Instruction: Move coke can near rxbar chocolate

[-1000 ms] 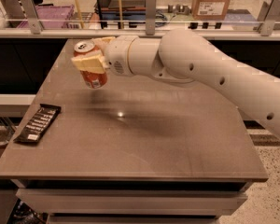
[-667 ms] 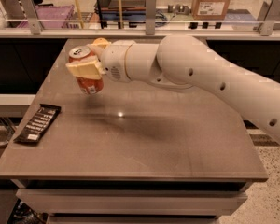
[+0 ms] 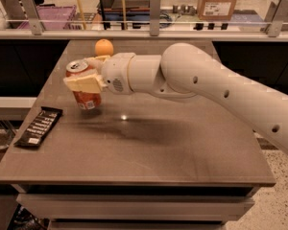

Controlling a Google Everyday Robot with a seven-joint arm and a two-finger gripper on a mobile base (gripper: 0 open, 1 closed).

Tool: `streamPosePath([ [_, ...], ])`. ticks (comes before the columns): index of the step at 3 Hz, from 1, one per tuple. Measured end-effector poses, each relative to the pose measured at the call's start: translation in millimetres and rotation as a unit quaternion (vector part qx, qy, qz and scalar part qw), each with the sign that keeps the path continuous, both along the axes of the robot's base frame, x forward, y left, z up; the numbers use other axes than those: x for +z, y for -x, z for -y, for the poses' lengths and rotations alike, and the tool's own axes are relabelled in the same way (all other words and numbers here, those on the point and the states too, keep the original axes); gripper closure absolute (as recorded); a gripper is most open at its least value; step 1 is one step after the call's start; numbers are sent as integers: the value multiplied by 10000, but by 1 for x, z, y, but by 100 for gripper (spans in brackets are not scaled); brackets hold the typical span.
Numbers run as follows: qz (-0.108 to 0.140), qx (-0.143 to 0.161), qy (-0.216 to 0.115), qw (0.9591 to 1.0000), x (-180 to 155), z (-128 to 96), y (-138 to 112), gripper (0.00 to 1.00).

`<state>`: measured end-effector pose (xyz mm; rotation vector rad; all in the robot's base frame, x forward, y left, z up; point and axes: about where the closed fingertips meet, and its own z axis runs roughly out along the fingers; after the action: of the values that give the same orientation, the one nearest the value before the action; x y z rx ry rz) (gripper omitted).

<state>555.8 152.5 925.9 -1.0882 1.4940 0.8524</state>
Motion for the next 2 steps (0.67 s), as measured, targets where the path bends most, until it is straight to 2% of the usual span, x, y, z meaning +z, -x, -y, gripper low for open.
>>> streamPosePath([
  [2, -348, 470, 82, 9983, -21, -25, 14, 100],
])
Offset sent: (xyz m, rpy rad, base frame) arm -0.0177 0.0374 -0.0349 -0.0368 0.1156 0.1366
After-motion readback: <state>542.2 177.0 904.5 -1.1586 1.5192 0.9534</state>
